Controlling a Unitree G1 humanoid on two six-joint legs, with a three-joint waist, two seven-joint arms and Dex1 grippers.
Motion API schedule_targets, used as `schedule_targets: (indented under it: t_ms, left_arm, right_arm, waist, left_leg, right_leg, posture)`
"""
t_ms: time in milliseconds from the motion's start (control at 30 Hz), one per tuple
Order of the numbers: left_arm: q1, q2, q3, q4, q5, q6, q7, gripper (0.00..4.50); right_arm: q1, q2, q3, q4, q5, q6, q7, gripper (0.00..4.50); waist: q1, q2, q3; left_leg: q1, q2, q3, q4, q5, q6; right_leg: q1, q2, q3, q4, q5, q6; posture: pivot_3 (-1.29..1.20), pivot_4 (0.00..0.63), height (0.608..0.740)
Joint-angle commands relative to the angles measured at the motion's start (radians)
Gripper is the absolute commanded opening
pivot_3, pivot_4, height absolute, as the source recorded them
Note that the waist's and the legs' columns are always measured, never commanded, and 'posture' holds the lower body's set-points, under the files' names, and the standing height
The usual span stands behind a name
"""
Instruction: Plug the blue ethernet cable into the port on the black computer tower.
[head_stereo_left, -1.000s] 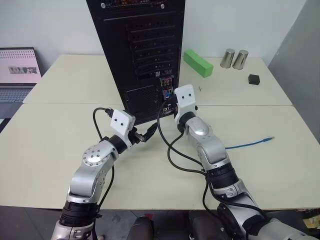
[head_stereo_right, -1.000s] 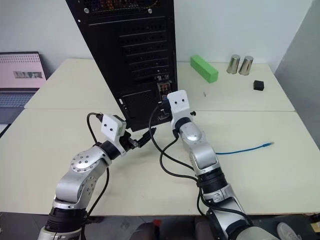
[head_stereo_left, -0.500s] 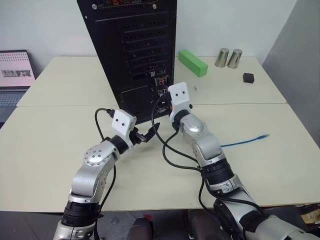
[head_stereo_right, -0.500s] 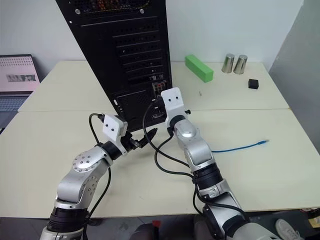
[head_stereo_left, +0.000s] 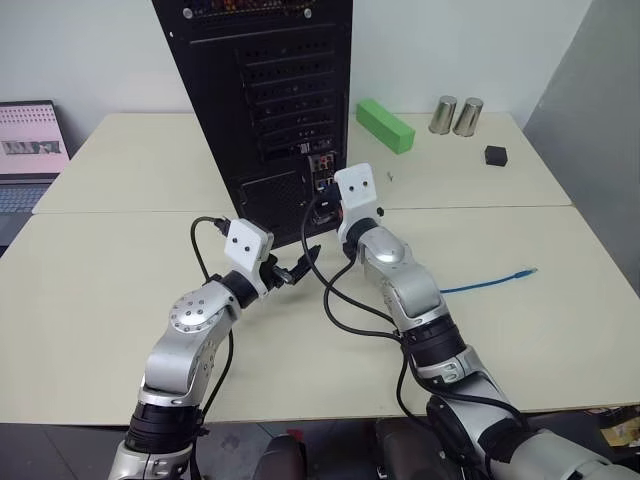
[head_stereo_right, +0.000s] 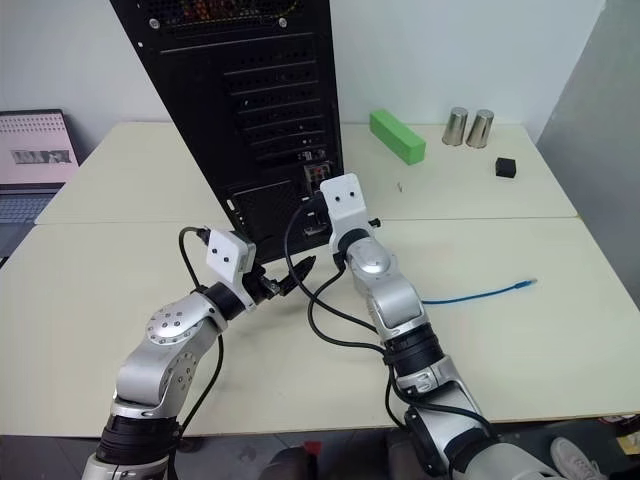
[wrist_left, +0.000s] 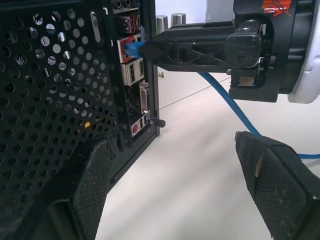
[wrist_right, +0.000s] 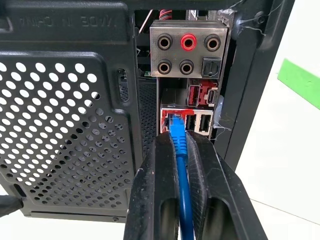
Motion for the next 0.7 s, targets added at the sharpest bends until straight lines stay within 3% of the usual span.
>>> schedule_targets:
  t_ms: [33, 167, 233, 267, 400, 700]
  left_arm:
    - [-0.018, -0.006, 0.001, -0.033, 0.003, -0.010, 0.003, 4.02]
    - [-0.017, -0.007, 0.002, -0.032, 0.003, -0.011, 0.003, 4.02]
    - [-0.014, -0.007, 0.004, -0.031, 0.004, -0.013, 0.002, 4.03]
    - [-0.014, -0.007, 0.004, -0.030, 0.004, -0.013, 0.002, 4.03]
    - [-0.014, -0.006, 0.007, -0.024, 0.006, -0.015, 0.001, 4.03]
    - [-0.008, 0.020, 0.032, -0.038, 0.009, 0.012, 0.007, 4.03]
  right_arm:
    - [-0.068, 0.032, -0.010, 0.000, -0.010, -0.033, -0.016, 0.00]
    - [-0.055, 0.025, -0.006, -0.008, -0.007, -0.033, -0.006, 0.00]
    - [-0.038, 0.016, -0.007, -0.025, -0.004, -0.029, 0.002, 0.69]
    - [-0.029, 0.009, -0.007, -0.035, -0.002, -0.026, 0.009, 0.75]
    - [0.003, -0.021, 0.000, -0.076, -0.004, -0.010, 0.039, 1.71]
    - [0.203, -0.192, 0.027, -0.444, 0.048, 0.143, 0.215, 3.54]
  waist:
    - [-0.001, 0.000, 0.000]
    - [-0.003, 0.000, 0.000]
    - [-0.003, 0.000, 0.000]
    - [-0.003, 0.000, 0.000]
    - [-0.002, 0.000, 0.000]
    - [0.017, 0.000, 0.000]
  left_leg:
    - [0.000, 0.000, 0.000, 0.000, 0.000, 0.000]
    - [0.000, 0.000, 0.000, 0.000, 0.000, 0.000]
    - [0.000, 0.000, 0.000, 0.000, 0.000, 0.000]
    - [0.000, 0.000, 0.000, 0.000, 0.000, 0.000]
    - [-0.001, -0.001, 0.000, -0.001, 0.000, 0.000]
    - [-0.010, -0.001, -0.001, 0.000, 0.000, -0.001]
  right_leg:
    - [0.000, 0.000, 0.000, 0.000, 0.000, 0.000]
    - [0.000, 0.000, 0.000, 0.000, 0.000, 0.000]
    - [0.000, 0.000, 0.000, 0.000, 0.000, 0.000]
    - [0.000, 0.000, 0.000, 0.000, 0.000, 0.000]
    - [0.000, 0.000, -0.001, -0.001, 0.000, 0.000]
    - [-0.008, -0.002, -0.001, -0.001, 0.000, 0.000]
  posture:
    - [0.00, 0.150, 0.740]
    - [0.00, 0.150, 0.740]
    - [0.00, 0.150, 0.740]
    - [0.00, 0.150, 0.740]
    - [0.00, 0.150, 0.740]
    - [0.00, 0.150, 0.740]
